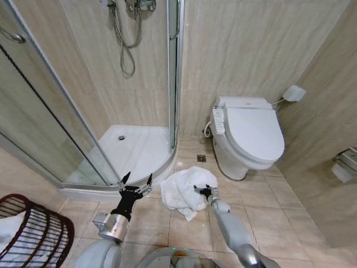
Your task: Discard the used towel into the hamper.
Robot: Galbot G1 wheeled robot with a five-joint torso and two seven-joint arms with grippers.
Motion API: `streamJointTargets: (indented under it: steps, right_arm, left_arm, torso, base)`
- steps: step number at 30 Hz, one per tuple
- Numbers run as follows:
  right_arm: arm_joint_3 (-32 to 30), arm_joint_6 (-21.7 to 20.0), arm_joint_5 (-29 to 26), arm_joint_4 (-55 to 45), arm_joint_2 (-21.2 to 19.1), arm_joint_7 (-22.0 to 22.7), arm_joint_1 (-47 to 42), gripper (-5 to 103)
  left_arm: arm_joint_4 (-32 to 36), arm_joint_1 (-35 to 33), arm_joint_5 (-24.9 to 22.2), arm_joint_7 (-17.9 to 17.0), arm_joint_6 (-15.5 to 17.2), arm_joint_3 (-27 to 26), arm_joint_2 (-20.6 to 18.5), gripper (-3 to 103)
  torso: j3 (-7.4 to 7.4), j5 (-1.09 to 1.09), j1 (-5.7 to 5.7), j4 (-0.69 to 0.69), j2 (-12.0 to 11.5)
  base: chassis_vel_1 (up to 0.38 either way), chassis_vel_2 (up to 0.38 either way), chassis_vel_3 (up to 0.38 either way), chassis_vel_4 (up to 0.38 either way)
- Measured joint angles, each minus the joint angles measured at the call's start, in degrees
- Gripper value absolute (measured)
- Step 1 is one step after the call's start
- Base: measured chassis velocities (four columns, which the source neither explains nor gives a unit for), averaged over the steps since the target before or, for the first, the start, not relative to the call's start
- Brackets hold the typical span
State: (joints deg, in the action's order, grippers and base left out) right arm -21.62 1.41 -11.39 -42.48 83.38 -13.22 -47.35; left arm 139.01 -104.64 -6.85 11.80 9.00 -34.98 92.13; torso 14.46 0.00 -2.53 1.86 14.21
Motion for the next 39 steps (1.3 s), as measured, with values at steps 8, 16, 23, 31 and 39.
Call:
streamJointTargets:
  steps: [8,16,23,31,39]
  right_arm:
    - [-1.02,0.4,-0.21,0.87,-0.11,0.12,-0.41,82]
    - [-2.05,1.6,-1.05,2.01,-0.52,-0.05,-1.04,48]
    - [-2.11,1.65,-1.68,1.12,-0.9,-0.12,-1.72,26]
    - [-2.97,3.22,-1.69,-2.72,-1.48,0.06,-3.67,8]
    - [-5.48,7.27,2.98,-17.6,-3.26,0.87,-10.14,8]
  left_arm:
    - [0.0,0.0,0.0,0.0,0.0,0.0,0.0,100]
    - [0.0,0.0,0.0,0.0,0.0,0.0,0.0,100]
    - [0.0,0.0,0.0,0.0,0.0,0.0,0.0,100]
    - [0.0,0.0,0.0,0.0,0.0,0.0,0.0,100]
    - [0.0,0.0,0.0,0.0,0.0,0.0,0.02,100]
  torso:
    - [0.0,0.0,0.0,0.0,0.0]
    - [0.0,0.01,0.0,0.0,0.0]
    - [0.0,0.01,0.0,0.0,0.0]
    - [0.01,0.01,-0.01,0.0,0.0]
    - [0.0,-0.02,-0.01,0.0,0.0]
  base:
    - [0.0,0.0,0.0,0.0]
    - [0.0,0.0,0.0,0.0]
    - [0.0,0.0,0.0,0.0]
    - [0.0,0.0,0.0,0.0]
    - [0.0,0.0,0.0,0.0]
